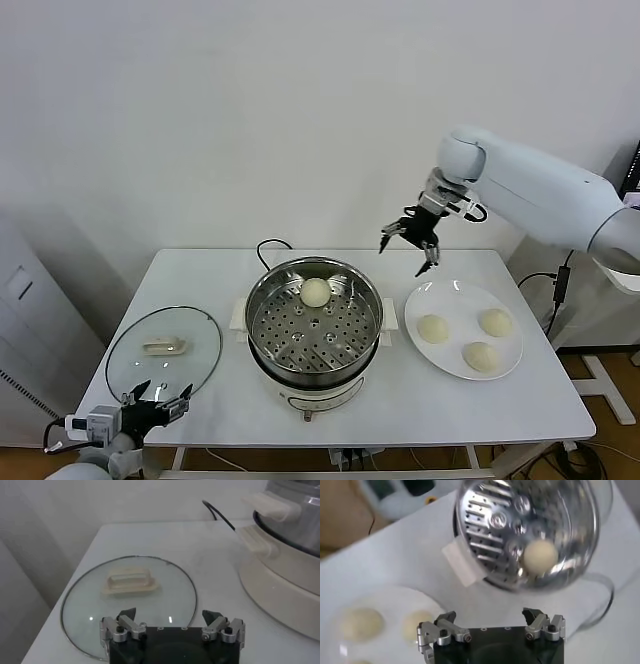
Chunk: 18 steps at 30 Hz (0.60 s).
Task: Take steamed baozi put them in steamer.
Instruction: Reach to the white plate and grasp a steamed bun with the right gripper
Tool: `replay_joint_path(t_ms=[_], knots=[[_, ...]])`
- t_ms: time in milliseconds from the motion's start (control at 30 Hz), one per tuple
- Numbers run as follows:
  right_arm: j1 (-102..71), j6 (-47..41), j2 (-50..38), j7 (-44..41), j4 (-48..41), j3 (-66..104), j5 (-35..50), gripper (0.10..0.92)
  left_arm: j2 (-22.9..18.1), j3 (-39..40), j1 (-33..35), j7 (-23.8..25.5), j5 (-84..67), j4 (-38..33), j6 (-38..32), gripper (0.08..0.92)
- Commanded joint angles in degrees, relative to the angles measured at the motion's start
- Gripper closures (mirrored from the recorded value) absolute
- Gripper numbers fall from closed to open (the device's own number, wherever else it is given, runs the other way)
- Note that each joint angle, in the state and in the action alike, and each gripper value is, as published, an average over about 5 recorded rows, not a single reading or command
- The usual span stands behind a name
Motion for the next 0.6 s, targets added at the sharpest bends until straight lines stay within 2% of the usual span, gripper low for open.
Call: replay_joint_path(t_ms=[33,600], knots=[[-5.4,-19.5,-2.8,0.7,-4.4,-0.1,1.9,0.203,-0.3,-0.3,0.2,0.0,0.0,-0.1,0.0,0.177],[-19.9,-18.3,-1.5,4.1,-10.3,11.4,-8.1,0.203,-0.3,-0.8,0.3,-0.2,0.0,-0.2,0.1,0.177]])
